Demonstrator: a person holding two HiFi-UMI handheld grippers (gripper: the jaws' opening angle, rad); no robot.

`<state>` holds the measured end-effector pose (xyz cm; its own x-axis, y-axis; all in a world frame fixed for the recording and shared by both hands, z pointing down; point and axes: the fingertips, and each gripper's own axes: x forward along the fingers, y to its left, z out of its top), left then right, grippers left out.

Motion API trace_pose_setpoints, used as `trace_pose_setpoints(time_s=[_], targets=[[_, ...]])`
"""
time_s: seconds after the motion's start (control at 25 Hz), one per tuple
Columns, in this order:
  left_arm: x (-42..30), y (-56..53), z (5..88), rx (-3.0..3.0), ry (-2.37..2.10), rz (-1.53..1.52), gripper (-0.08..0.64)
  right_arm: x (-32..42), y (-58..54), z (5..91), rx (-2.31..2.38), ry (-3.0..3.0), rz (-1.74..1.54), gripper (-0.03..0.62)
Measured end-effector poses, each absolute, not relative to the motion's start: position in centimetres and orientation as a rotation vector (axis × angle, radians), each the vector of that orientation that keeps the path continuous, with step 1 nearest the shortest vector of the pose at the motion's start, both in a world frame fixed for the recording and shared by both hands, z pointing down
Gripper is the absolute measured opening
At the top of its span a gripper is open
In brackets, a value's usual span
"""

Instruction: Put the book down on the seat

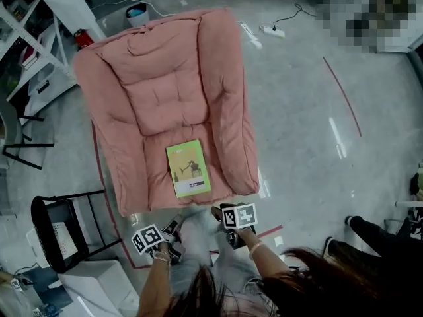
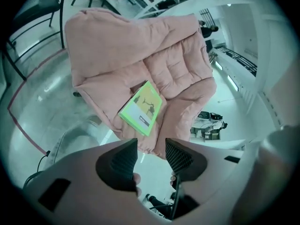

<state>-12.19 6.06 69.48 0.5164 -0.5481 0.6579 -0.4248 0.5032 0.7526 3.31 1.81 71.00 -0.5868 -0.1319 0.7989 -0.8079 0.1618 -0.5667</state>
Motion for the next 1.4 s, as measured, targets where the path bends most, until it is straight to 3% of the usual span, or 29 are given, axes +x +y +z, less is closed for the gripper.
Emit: trace_pose_setpoints(time_s=[0.12,0.4,0.48,0.52,0.88,1.16,1.4], targets=[[-12.0,6.6,67.8,1.129,-1.148,-0.119,0.165,4.4,2.7,69.5,0.904,-1.882,1.389,0.113],[-10.9,7.2,62.0,1.271,-1.249,-0.154,0.145,6.5,4.6,65.3,0.944,-1.978,1.346,0.112],[-10.5,8.2,61.2,1.293,-1.305,-0.136,0.035,7.8,5.4,64.3,0.971,-1.999,1.319,0.093],[-10.2,8.7,60.9,1.3,-1.32,-0.138,0.029,8.4,5.8,64.0,0.982,-2.012,1.308,0.086],[-8.0,14.4,57.6,1.322,-1.343,-0.235,0.029,11.6,7.9,60.3,1.043,-2.122,1.25,0.085],[-7.1,17.0,55.1,1.39,-1.339,-0.216,-0.003,12.2,9.5,59.4,1.093,-2.16,1.225,0.02],[-7.5,17.8,52.8,1.457,-1.336,-0.23,-0.003,12.9,8.9,58.3,1.122,-2.231,1.215,0.015]])
